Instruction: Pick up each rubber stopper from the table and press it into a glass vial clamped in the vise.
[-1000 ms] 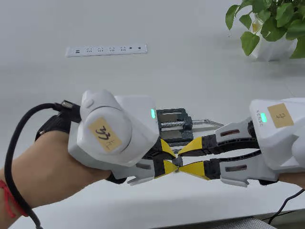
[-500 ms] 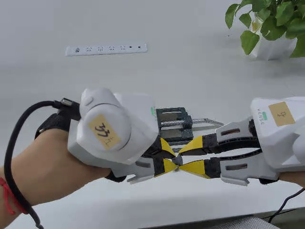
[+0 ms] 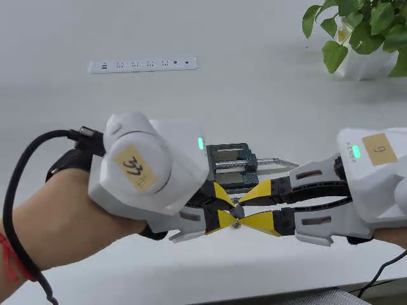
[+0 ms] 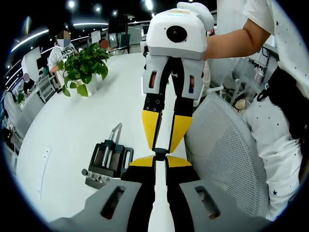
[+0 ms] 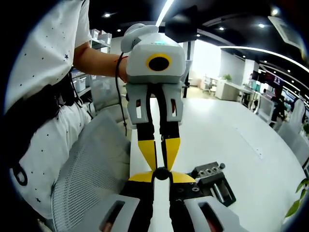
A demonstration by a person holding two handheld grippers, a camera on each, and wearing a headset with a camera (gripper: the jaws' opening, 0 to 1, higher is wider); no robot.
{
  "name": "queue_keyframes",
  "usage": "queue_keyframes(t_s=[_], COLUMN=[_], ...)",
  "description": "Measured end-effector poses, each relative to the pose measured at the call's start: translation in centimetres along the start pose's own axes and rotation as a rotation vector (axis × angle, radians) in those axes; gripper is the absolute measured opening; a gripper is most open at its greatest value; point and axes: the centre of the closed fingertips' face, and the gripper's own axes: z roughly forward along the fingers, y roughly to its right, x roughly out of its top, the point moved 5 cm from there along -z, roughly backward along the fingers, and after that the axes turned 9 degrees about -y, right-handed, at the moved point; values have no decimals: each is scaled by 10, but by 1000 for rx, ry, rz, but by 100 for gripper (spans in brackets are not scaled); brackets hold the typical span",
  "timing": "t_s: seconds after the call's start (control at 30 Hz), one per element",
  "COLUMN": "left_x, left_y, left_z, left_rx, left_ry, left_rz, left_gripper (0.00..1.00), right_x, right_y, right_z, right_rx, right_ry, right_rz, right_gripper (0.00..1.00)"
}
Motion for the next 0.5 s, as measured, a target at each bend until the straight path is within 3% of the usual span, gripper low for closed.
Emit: queue_keyframes(t_s=[0.5], left_x=[-5], left_y=[-1], left_z=[2], left_rx=[4], left_ry=[22], left_rz=[3], left_gripper=[4], right_x=[0], right_y=[3], right_z=[5], right_rx=[25], right_ry=[-20], right_rz=[16], right_gripper=[5])
